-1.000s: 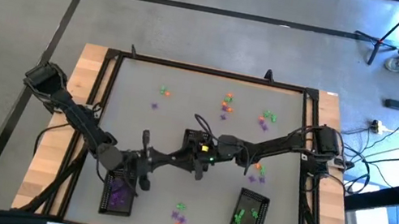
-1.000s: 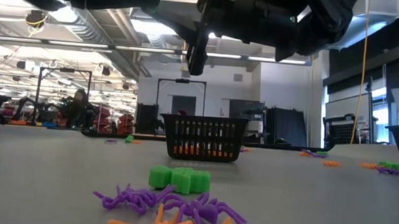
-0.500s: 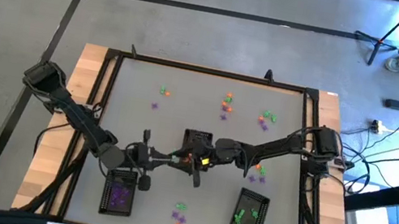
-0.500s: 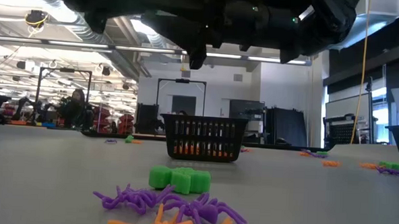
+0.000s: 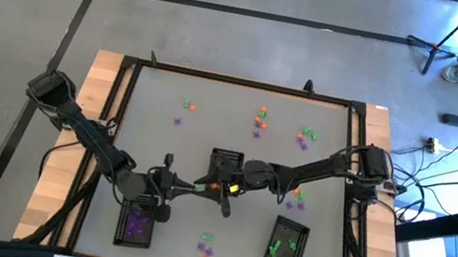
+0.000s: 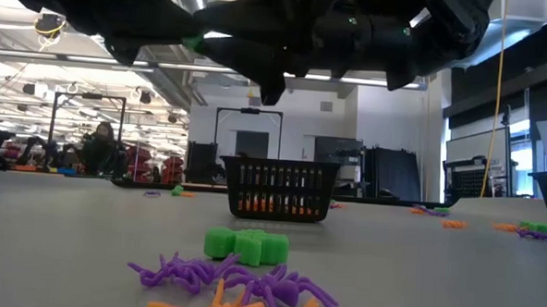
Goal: Sort Halloween decoration
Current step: Put the green skeleton toy into the bottom right black bin
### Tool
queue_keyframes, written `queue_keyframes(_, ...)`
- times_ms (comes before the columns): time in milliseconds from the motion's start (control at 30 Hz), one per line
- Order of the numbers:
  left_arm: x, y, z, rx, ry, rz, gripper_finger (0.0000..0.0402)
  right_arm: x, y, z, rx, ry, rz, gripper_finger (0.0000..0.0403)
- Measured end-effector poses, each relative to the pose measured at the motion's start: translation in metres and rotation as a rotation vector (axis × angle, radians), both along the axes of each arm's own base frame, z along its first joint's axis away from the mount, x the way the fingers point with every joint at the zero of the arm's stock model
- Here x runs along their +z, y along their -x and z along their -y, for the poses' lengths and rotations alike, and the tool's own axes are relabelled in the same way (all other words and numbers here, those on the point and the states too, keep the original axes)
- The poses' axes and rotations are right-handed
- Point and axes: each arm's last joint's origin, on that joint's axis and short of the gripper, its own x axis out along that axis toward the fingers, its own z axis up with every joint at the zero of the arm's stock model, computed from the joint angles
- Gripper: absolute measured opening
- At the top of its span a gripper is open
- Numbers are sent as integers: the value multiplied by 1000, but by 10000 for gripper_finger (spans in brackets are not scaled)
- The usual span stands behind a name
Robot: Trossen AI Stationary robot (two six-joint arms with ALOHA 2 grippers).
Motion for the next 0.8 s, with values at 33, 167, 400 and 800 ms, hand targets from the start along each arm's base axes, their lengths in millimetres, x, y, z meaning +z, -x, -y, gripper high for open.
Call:
queue_keyframes(33,-1,0,0,-4,-1,-7,1,1,0,0,0,-1,7,154)
queue_keyframes(167,-6,2,1,-42,0,-63,1,1,0,1,-13,-1,14,154)
queue_keyframes(400,-7,2,0,-33,-10,-75,1,0,0,1,-12,0,3,154)
queue_keyframes(800,-6,2,-3,38,-34,-55,1,-2,0,1,-10,3,-18,154)
